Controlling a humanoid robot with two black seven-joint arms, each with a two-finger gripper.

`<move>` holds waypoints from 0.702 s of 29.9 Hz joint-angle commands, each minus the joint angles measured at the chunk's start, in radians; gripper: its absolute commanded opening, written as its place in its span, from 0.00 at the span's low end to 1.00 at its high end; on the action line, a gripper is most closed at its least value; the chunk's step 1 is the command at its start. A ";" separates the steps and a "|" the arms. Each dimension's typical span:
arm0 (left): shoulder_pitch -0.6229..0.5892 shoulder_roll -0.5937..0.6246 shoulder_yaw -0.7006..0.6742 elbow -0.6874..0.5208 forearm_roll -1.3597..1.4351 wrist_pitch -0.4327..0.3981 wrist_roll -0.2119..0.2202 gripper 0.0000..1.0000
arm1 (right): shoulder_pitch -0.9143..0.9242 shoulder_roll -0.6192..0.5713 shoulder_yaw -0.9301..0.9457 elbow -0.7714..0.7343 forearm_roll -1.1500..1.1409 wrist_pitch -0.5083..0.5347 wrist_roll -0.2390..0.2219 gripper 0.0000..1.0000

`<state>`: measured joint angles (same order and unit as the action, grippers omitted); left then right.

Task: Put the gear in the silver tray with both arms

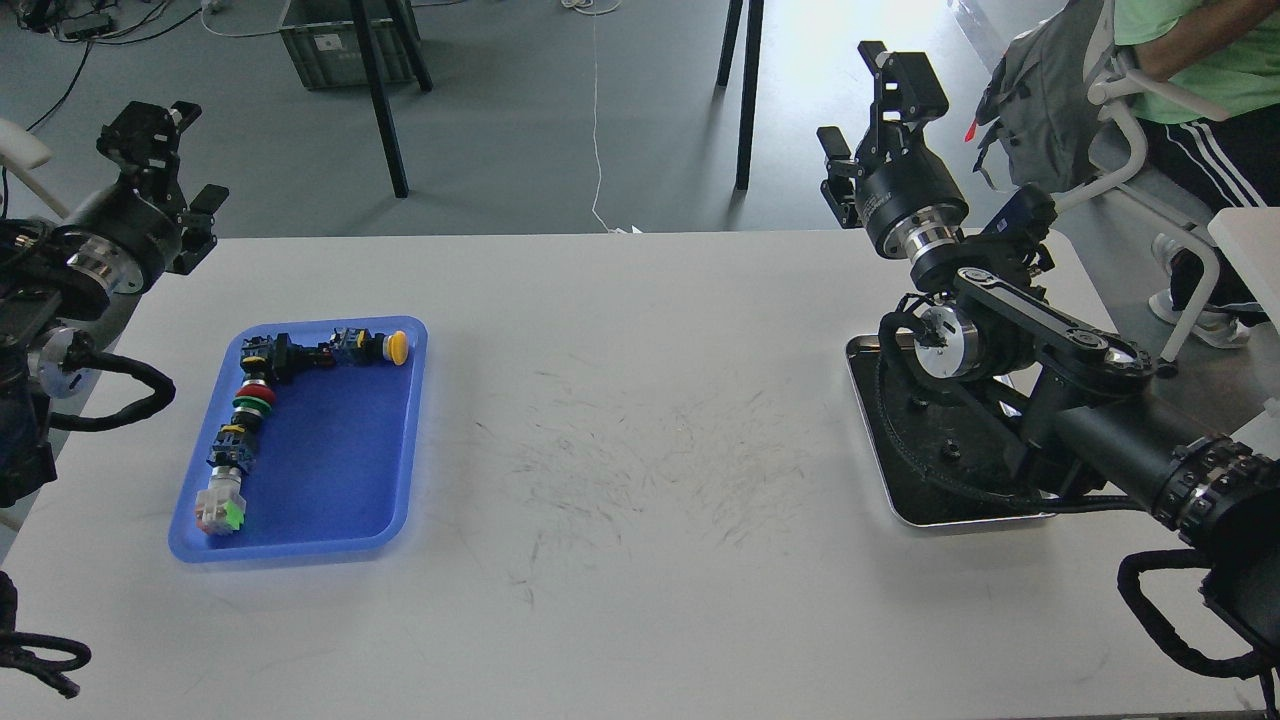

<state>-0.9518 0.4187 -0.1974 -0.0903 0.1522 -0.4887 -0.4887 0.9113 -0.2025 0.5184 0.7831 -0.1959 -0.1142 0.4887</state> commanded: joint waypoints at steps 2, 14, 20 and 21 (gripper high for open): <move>-0.005 -0.009 -0.007 0.000 -0.005 0.000 0.000 0.99 | -0.011 -0.024 -0.008 -0.004 0.154 0.021 0.000 0.99; -0.042 -0.015 -0.007 0.003 -0.005 0.000 0.000 0.99 | -0.005 -0.044 -0.014 0.014 0.165 0.015 0.000 0.99; -0.042 -0.032 -0.007 0.003 -0.006 0.000 0.000 0.99 | 0.000 -0.046 -0.011 0.044 0.153 0.015 0.000 0.99; -0.042 -0.032 -0.007 0.003 -0.006 0.000 0.000 0.99 | 0.000 -0.046 -0.014 0.044 0.151 0.018 0.000 0.99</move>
